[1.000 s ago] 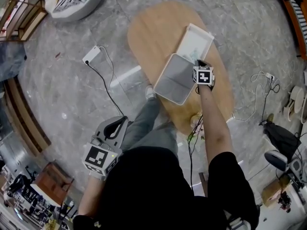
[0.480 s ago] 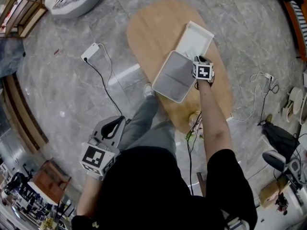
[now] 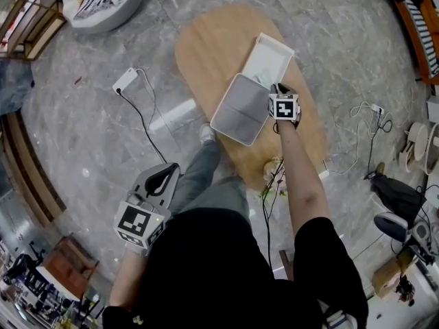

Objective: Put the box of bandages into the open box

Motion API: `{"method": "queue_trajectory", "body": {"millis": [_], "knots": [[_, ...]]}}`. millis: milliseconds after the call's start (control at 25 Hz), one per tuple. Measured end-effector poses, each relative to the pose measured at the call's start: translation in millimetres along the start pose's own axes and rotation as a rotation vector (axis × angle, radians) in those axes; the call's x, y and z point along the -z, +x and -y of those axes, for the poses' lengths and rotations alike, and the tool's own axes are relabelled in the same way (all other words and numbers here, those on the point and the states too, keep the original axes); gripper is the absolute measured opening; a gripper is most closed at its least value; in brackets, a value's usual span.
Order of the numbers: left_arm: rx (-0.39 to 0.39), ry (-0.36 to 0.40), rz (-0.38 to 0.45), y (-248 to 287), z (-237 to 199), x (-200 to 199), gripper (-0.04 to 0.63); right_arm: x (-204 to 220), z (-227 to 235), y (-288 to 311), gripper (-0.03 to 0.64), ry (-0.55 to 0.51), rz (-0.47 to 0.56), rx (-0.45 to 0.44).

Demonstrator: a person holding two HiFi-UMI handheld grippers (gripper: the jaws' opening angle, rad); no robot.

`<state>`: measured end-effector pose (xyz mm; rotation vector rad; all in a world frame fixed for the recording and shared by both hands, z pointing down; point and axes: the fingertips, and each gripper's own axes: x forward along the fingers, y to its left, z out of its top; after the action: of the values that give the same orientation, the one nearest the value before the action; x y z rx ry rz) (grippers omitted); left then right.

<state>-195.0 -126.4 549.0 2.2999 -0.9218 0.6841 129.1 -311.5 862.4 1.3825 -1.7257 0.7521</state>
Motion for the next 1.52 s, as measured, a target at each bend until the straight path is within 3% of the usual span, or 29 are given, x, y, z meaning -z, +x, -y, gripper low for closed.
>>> {"method": "queue_trajectory", "body": {"millis": [480,760,1520], "knots": [[-0.038,0.013,0.067,-19,46,-7,0.011,-11,-25,-90,0.057,-0.093,0.13,-0.061],[-0.046,0.017,0.128,-39,78,-10,0.011,-10,-55,-162,0.001,-0.16,0.217,-0.106],[-0.082,0.017,0.278,-77,143,-19,0.011,-16,-125,-387,-0.002,-0.161,0.469,-0.314]]}}
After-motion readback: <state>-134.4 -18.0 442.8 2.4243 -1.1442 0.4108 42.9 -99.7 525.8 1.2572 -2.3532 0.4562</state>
